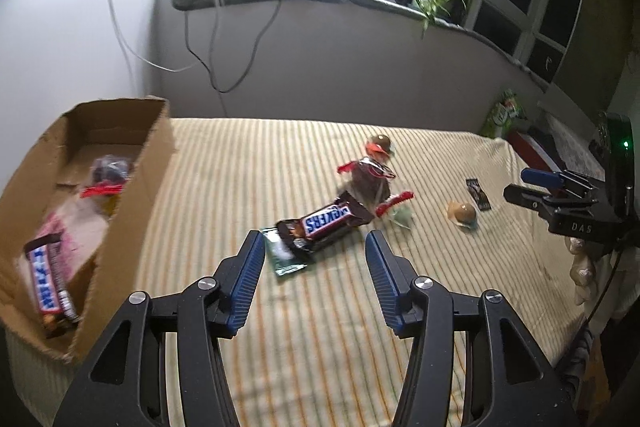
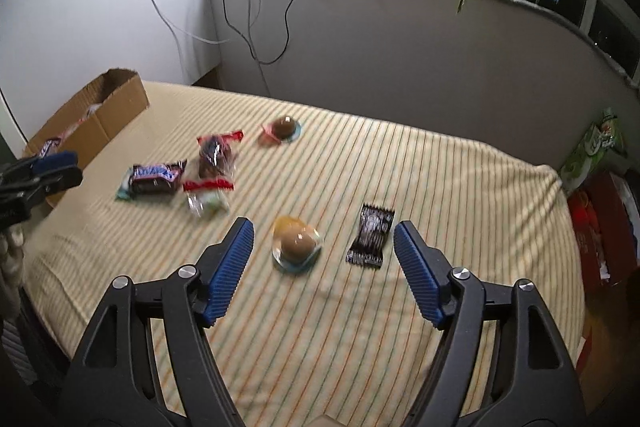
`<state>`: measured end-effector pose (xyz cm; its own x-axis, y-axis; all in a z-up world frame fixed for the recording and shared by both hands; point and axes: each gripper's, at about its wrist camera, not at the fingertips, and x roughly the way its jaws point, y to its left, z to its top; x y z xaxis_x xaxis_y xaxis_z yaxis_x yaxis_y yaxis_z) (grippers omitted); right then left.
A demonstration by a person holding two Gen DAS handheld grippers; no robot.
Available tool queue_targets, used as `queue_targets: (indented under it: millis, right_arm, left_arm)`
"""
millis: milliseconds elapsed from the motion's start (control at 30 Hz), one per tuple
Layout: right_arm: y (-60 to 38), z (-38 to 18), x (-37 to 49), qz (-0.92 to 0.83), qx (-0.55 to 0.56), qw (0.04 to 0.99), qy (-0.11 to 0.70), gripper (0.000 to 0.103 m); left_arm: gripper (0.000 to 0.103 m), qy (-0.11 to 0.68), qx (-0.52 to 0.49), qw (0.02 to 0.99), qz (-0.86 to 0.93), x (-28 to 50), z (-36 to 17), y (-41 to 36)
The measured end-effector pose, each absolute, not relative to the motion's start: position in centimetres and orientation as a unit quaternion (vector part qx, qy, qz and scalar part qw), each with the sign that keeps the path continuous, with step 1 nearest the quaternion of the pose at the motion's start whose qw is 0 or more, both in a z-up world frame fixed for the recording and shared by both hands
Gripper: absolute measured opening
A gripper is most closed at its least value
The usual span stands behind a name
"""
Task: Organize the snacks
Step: 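Grasp a Snickers bar with the left gripper while the right gripper approaches the round chocolate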
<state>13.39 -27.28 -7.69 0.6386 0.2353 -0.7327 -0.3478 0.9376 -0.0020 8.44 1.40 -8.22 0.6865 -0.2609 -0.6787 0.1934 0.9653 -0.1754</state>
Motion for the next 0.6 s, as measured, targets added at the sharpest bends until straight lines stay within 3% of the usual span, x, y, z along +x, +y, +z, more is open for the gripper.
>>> queue_targets:
  millis: [133, 200, 300, 600]
  right_arm:
    - [-26.2, -9.2, 13.5, 0.175, -0.084, 0.894, 0.403, 0.071]
    - [-25.6, -10.0, 13.8, 0.182, -0.087, 0.889, 0.411, 0.061]
    - [-25.0, -10.9, 14.4, 0.186, -0.089, 0.884, 0.419, 0.057]
    - [-24.8, -12.3, 15.7, 0.191, -0.084, 0.877, 0.432, 0.053]
  left_arm:
    - [0.051, 0.390, -0.034, 0.911, -0.133, 9.7, -9.1, 0.6]
    - [0.051, 0.394, -0.024, 0.908, -0.136, 10.2, -9.4, 0.1]
    - [0.051, 0.403, -0.004, 0.904, -0.141, 11.3, -10.0, -0.5]
    - [0.051, 0.431, -0.010, 0.886, -0.171, 15.4, -11.3, -0.7]
